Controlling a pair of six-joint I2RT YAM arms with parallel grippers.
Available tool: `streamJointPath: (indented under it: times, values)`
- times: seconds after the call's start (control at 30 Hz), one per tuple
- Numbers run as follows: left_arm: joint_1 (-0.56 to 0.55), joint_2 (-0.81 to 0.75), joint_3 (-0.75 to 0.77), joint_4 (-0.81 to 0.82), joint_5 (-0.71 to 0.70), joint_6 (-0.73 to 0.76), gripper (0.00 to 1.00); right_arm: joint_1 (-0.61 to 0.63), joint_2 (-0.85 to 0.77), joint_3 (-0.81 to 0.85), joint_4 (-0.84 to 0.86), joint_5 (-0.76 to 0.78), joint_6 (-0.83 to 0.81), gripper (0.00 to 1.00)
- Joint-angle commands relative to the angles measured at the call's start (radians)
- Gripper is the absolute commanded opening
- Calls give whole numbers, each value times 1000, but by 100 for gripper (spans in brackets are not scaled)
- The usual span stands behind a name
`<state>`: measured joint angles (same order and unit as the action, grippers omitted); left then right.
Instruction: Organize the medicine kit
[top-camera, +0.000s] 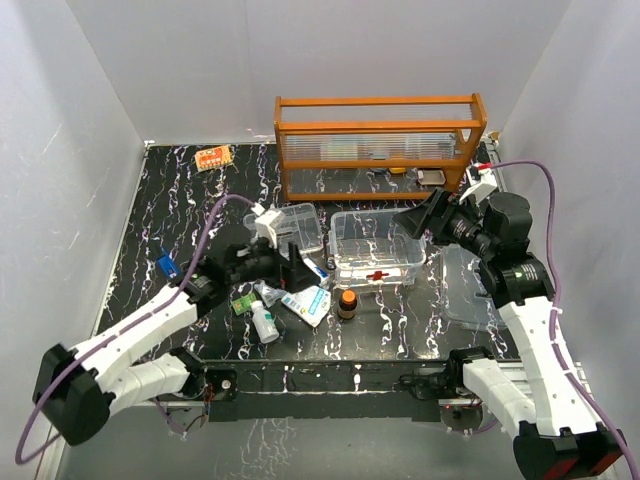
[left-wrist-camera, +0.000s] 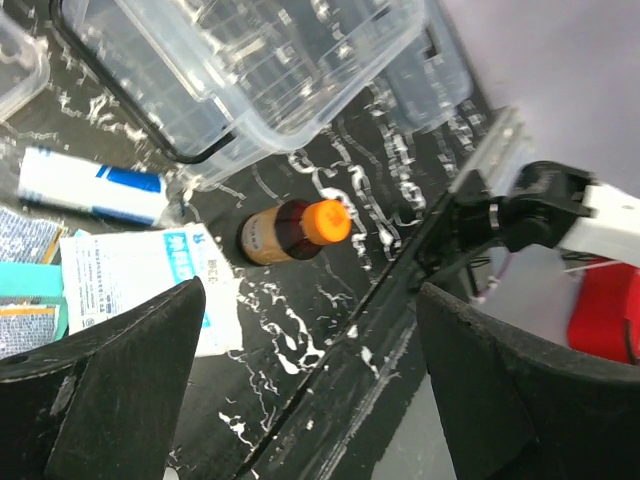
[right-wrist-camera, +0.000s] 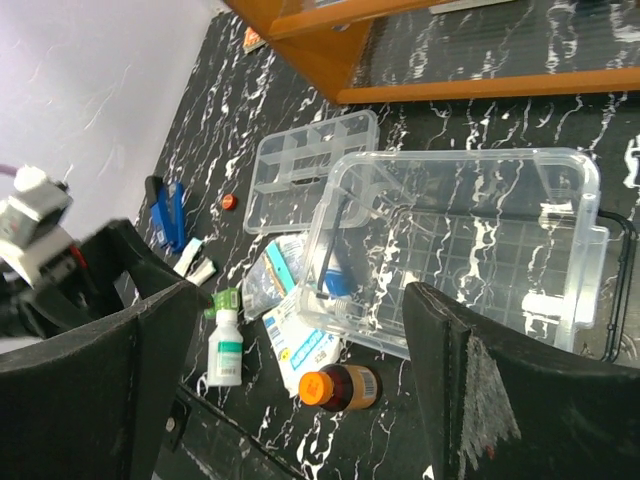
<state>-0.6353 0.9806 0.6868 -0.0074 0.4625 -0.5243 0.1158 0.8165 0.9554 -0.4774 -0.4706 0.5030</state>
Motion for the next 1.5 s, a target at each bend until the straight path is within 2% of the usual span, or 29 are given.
streamJointPath:
  times: [0.0,0.17,0.37,0.53,0.83,1.1,1.47]
  values:
    - [-153,88,33,35,-332,-2,84,-5,-4,1,80,102,33,82]
    - [-337,204,21,127,-507,-6,85,-5,-16,-15,45,170,40,82]
    - [-434,332,35,201,-578,-7,83,-5,-18,-36,47,187,56,82]
    - [-456,407,63,233,-625,-31,77,-6,-16,-49,49,203,60,82]
    - [-484,495,78,277,-640,-56,75,-5,-30,-63,46,214,65,81]
    - [-492,548,97,301,-648,-40,69,-5,-27,-76,50,211,63,81]
    - [-492,506,68,316,-650,3,44,-5,-22,-79,59,156,5,81]
